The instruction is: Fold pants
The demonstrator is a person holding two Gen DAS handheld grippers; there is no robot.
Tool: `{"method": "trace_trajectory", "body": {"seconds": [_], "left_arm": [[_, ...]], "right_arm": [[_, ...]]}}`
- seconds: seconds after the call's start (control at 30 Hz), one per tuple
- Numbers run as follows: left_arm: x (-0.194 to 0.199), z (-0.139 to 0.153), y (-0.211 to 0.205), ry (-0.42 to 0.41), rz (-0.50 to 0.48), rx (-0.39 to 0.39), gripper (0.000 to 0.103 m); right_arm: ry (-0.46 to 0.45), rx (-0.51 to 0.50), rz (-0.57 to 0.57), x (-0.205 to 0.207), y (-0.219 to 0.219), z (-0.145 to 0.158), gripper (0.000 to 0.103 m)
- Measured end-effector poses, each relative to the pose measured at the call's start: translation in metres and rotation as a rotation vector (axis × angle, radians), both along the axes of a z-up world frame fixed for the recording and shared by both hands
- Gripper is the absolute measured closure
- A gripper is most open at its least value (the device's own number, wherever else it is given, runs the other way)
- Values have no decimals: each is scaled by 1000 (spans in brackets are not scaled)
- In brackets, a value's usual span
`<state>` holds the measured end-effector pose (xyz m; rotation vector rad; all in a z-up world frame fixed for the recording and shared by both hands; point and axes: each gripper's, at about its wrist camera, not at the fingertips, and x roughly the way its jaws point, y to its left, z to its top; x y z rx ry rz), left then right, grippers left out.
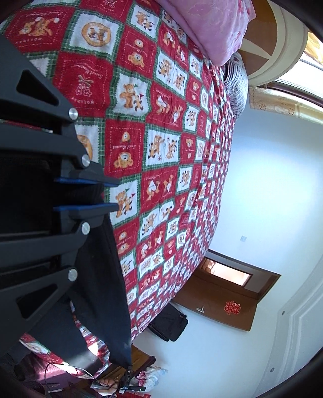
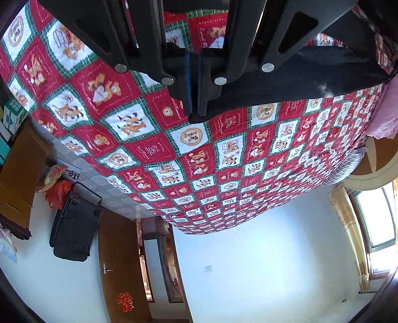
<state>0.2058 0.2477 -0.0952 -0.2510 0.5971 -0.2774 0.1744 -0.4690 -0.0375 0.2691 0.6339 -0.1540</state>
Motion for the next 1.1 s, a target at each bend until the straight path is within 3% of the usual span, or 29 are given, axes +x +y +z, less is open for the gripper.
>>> {"method": "trace_trajectory", "body": {"seconds": [0.37,0.63,0.8,0.93,1.1], "left_arm": [[-57,-2,5,-65,-30,-60,90],[-101,-40,9,-32,-30,-87,90],[-110,-64,4,18,-31,-46,90],[-115,-64,7,9,-23,-51,90],[-118,-69,3,21,-32,7,86]], "right_arm": [[2,31,-19,-65,-9,-17,100],[81,41,-40,-99,-23,-51,100],[144,31,-52,-108,-26,-73,101],[140,16,-51,-116,-23,-71,101],[183,-30,-58,-121,-21,-76,101]]}}
